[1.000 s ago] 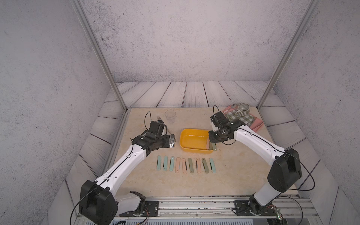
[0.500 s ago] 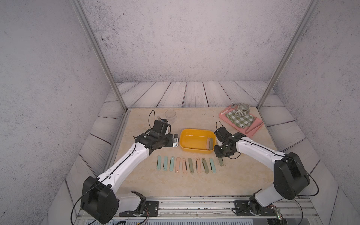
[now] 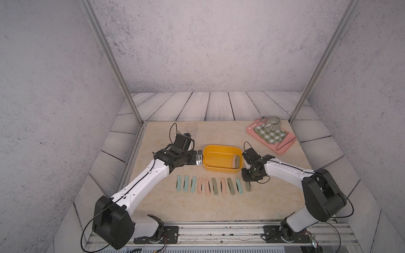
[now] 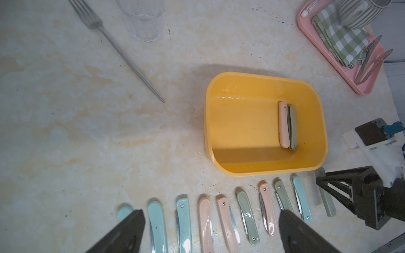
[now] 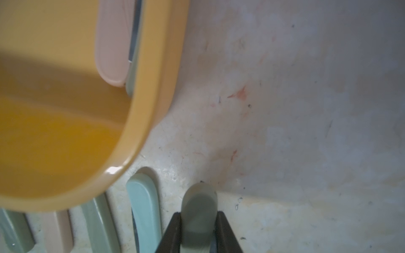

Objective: Take the fruit knife out of the storage box
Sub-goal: Place the fruit knife at the center of the board.

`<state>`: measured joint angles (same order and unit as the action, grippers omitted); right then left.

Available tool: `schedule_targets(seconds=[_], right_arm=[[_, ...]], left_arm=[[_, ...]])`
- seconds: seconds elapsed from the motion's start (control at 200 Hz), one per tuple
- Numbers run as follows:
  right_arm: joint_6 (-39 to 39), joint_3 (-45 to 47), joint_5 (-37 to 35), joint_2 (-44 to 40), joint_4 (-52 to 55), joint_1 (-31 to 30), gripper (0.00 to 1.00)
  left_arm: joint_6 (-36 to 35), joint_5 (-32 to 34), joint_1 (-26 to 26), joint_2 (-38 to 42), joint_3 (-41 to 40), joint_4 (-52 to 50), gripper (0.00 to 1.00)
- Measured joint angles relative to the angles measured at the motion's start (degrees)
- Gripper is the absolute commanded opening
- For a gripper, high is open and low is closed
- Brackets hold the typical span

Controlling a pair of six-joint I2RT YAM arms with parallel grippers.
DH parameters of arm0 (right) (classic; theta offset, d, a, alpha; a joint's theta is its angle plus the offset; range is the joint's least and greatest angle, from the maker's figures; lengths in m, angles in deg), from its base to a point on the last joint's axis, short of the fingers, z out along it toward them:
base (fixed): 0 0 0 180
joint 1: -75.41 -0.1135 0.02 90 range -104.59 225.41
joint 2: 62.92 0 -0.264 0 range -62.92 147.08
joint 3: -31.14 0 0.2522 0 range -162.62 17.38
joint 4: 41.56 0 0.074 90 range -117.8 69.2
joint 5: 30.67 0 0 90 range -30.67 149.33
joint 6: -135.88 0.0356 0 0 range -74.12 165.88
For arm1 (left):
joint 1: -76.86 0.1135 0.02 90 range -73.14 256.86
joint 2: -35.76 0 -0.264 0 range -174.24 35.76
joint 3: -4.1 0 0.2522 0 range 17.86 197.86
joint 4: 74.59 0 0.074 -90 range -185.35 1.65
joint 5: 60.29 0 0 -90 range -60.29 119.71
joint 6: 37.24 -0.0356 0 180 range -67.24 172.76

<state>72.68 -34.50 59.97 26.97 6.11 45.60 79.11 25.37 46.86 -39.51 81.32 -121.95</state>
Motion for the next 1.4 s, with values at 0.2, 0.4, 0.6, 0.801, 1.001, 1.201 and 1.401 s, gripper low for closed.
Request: schedule_targets(seconds=[0.2,0.4,0.6,0.801,1.001,1.201,1.401], right_arm=[[0.46,1.51,0.55,1.09,-1.42,0.00,0.15],[0.68,1.51,0.92,2.14,-2.58,0.00,0.22],[0.90,1.51,0.92,2.19,-2.93,0.00,0.35],[1.07,1.51,0.92,2.16,-2.80,0.00,0.44],[0.98,1.20,0.83,2.01,-1.49,0.00,0.47],[0.28,-1.81,0.24,-0.81,2.91,0.02,0.61],[-0.11,-5.49,-0.87,-6.40,9.07,0.59,0.87]], left_arm=[[0.00,0.02,-0.46,-0.46,0.15,-0.04,0.99],[0.02,0.13,-1.03,-0.94,0.57,-0.02,0.99],[0.04,0.37,-1.36,-0.96,0.63,-0.02,0.99],[0.04,0.68,-1.66,-1.38,1.20,-0.04,0.99],[0.04,0.85,-2.19,-2.27,1.95,-0.02,0.99],[0.02,1.20,-3.10,-3.04,2.86,0.00,0.99],[-0.35,1.95,-4.81,-5.77,6.16,-0.48,0.99]])
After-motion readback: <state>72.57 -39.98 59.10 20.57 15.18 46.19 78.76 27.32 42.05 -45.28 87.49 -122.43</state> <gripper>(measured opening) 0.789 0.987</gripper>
